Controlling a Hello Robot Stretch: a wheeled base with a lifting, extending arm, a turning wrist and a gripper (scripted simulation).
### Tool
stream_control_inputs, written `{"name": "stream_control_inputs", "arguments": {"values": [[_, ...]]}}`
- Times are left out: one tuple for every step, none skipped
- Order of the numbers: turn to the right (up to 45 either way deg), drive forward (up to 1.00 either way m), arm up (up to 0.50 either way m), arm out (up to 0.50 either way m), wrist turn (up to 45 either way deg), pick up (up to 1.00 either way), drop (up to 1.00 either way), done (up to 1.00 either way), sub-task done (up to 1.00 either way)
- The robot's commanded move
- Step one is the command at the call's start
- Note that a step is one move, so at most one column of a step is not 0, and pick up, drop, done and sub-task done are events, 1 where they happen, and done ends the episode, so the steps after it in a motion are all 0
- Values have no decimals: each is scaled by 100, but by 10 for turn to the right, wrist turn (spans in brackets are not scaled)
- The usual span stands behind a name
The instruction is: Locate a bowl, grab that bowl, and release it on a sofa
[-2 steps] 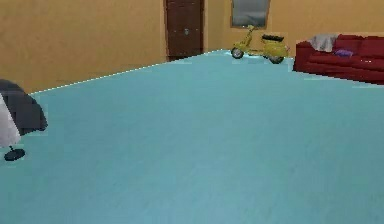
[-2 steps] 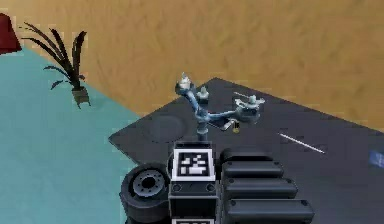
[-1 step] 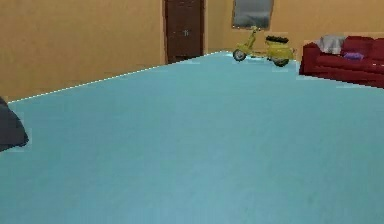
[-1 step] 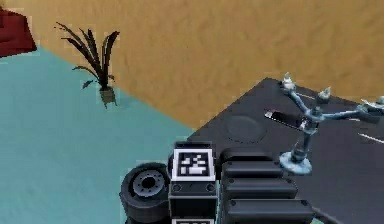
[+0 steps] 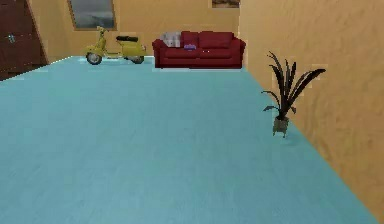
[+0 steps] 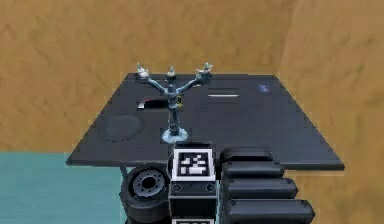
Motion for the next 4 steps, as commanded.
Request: {"name": "stream_control_inputs", "arguments": {"values": [[0, 100, 0, 0, 0, 0, 0, 0, 0], [0, 100, 0, 0, 0, 0, 0, 0, 0], [30, 0, 0, 0, 0, 0, 0, 0, 0], [0, 100, 0, 0, 0, 0, 0, 0, 0]]}}
